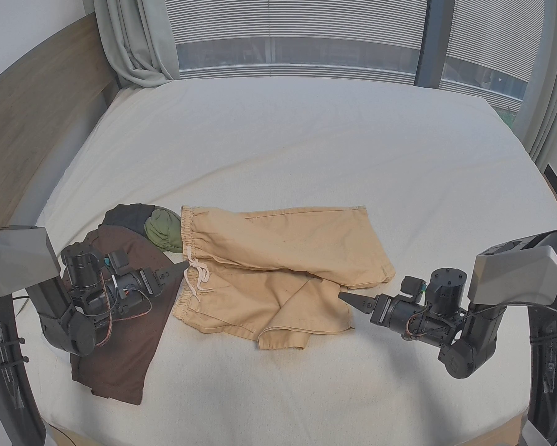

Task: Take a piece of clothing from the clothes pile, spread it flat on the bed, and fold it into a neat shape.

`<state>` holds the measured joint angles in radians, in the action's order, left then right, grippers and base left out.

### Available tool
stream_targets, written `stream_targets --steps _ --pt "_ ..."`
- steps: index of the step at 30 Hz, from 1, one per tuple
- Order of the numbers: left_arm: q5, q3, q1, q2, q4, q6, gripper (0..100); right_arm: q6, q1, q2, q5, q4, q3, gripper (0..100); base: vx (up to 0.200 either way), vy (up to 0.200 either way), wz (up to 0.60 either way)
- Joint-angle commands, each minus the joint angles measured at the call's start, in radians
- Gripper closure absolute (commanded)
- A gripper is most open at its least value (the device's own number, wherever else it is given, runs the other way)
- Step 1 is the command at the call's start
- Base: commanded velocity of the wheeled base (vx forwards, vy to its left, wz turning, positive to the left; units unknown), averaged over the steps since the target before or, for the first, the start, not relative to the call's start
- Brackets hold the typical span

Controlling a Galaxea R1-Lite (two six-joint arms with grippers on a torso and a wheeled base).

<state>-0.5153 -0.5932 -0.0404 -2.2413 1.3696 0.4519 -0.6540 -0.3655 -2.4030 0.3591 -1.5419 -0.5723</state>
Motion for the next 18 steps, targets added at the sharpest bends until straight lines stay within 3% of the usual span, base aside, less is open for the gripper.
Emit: stream_targets --steps 1,18 --pt "0.000 0.006 -0.009 -0.004 0.003 0.001 0 -0.003 0.004 -0.045 0.000 0.000 -0.001 0 0.000 0.000 0.00" --pt "-0.002 0.006 -0.010 -0.009 0.009 -0.001 0 -0.004 0.005 -0.142 0.000 0.037 -0.020 0 0.000 0.000 0.00"
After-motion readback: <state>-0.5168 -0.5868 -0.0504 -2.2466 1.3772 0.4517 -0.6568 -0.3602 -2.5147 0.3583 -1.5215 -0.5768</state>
